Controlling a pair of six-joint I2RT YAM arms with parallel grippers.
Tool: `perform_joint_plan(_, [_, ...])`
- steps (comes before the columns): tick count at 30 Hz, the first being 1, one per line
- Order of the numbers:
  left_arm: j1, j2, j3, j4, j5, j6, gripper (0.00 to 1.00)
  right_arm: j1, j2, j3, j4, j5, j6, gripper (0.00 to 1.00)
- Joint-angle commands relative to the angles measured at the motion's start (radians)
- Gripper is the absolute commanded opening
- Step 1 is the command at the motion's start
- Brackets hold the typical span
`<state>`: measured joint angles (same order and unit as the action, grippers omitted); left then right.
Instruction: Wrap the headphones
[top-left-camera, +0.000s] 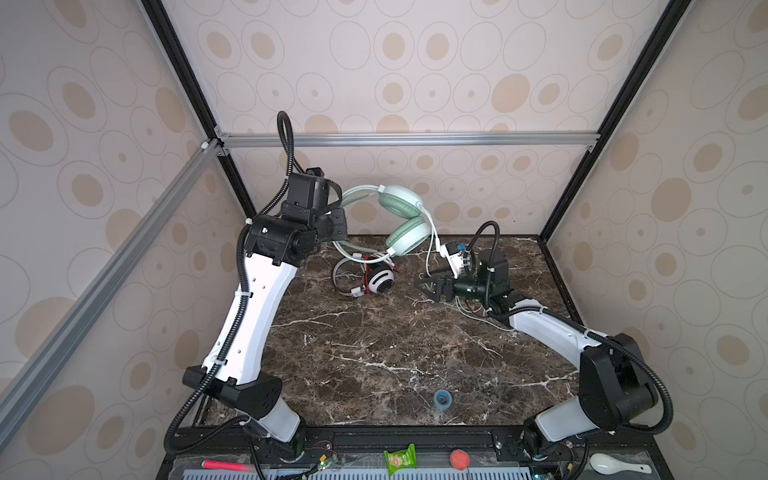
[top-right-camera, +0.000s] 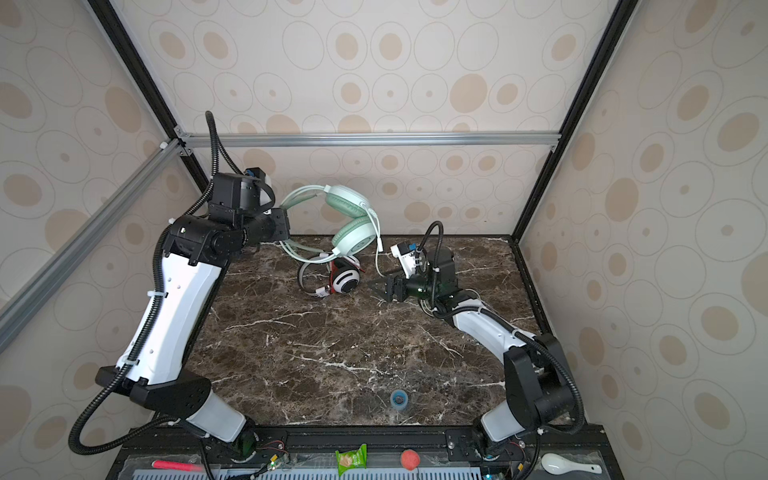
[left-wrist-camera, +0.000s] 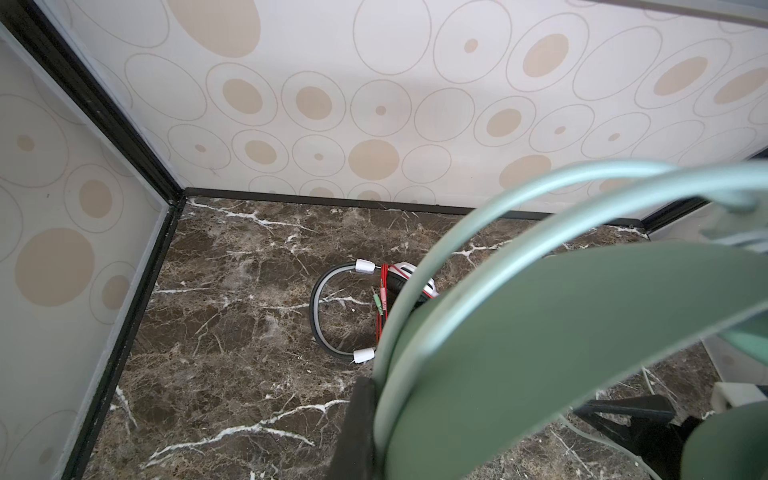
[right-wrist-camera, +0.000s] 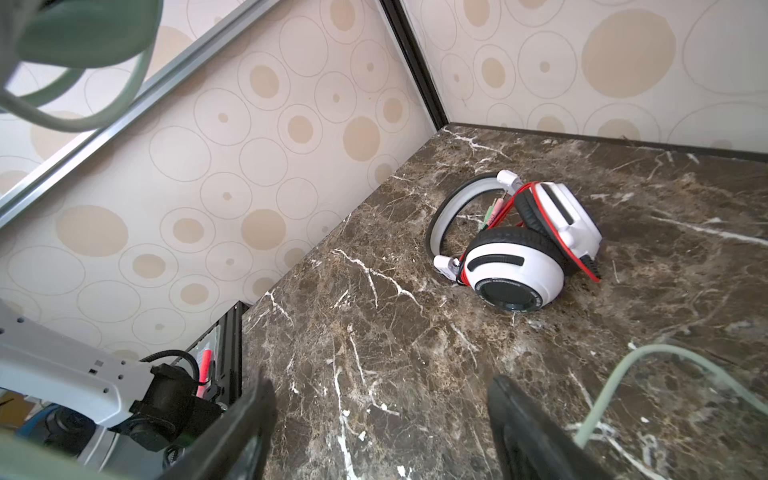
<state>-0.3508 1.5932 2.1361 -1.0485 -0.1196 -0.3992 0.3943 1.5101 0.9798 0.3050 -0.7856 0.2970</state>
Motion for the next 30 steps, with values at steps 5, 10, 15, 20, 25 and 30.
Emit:
perform_joint_plan(5, [0.064,-0.09,-0.075,0.164,0.114,-0.067,0.0,0.017,0.004,0.0,0.028,0.002,-0.019,0.69])
perform_joint_plan(10, [0.083,-0.09,-0.086,0.173,0.152,-0.075,0.0,0.018,0.068,0.011,0.05,0.013,-0.017,0.69])
perform_joint_plan(15, [0.102,-0.086,-0.084,0.184,0.179,-0.09,0.0,0.019,0.137,0.004,0.103,0.019,0.003,0.66])
perform_joint_plan(20, [0.118,-0.088,-0.078,0.178,0.2,-0.092,0.0,0.02,0.159,0.014,0.151,0.023,0.023,0.65])
perform_joint_plan(25, [0.126,-0.094,-0.076,0.15,0.21,-0.087,0.0,0.019,0.186,0.04,0.17,0.033,0.015,0.72])
perform_joint_plan(30, [0.133,-0.103,-0.077,0.146,0.229,-0.095,0.0,0.02,0.239,0.07,0.185,0.023,0.001,0.72])
